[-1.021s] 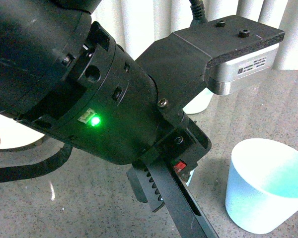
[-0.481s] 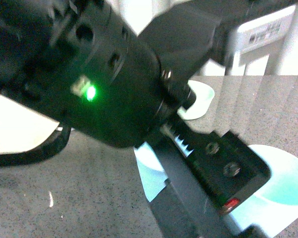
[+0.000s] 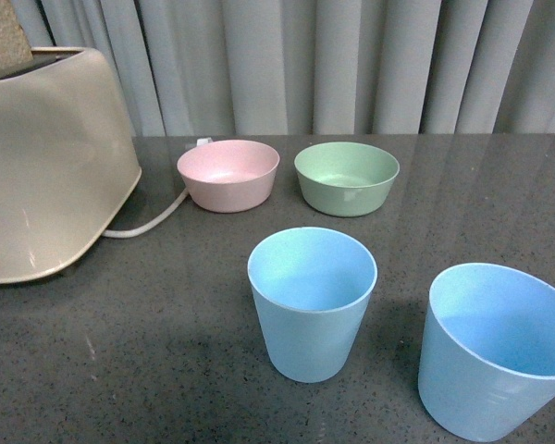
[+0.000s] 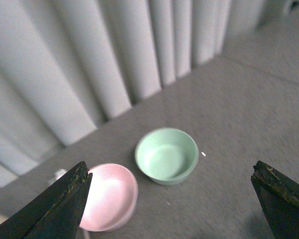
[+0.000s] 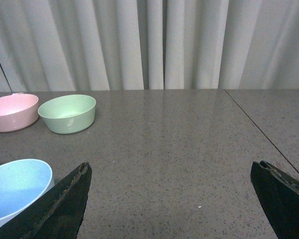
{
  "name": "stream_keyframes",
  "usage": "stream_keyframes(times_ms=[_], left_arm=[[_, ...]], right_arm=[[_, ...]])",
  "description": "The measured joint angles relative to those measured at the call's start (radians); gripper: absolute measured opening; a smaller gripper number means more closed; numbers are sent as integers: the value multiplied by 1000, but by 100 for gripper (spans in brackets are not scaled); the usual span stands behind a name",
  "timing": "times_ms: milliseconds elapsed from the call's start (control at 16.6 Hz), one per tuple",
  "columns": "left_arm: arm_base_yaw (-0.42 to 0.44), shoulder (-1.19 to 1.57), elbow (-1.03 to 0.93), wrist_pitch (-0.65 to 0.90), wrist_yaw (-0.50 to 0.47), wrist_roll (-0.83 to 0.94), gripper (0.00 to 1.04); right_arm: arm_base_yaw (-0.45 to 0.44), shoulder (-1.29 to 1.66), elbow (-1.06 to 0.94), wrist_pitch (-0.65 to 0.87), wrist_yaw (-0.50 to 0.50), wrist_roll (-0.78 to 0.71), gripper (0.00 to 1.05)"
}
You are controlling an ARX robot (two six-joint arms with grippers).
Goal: Stack blue cups with both arms
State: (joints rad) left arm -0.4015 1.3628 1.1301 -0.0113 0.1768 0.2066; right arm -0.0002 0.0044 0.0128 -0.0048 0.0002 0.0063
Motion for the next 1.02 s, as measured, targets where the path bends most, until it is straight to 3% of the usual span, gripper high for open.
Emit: stream_keyframes(times_ms=[420,541,661,841,901,1021], left_arm=[[197,-310,-178,93,-100,-124,98],[263,-482,-301,79,-279,-175,77],[386,-644,-516,163,-205,-199,50],[399,-746,-765,249,-177,-201,6],[399,-778,-801,267,-177,-203,1],[401,-838,-877,288,-177,-203,1]], right_arm=[[0,0,0,0,0,0,98],[0,0,0,0,0,0,98],[0,0,0,0,0,0,98],[0,0,0,0,0,0,98],[0,0,0,0,0,0,98],[0,0,0,0,0,0,98]])
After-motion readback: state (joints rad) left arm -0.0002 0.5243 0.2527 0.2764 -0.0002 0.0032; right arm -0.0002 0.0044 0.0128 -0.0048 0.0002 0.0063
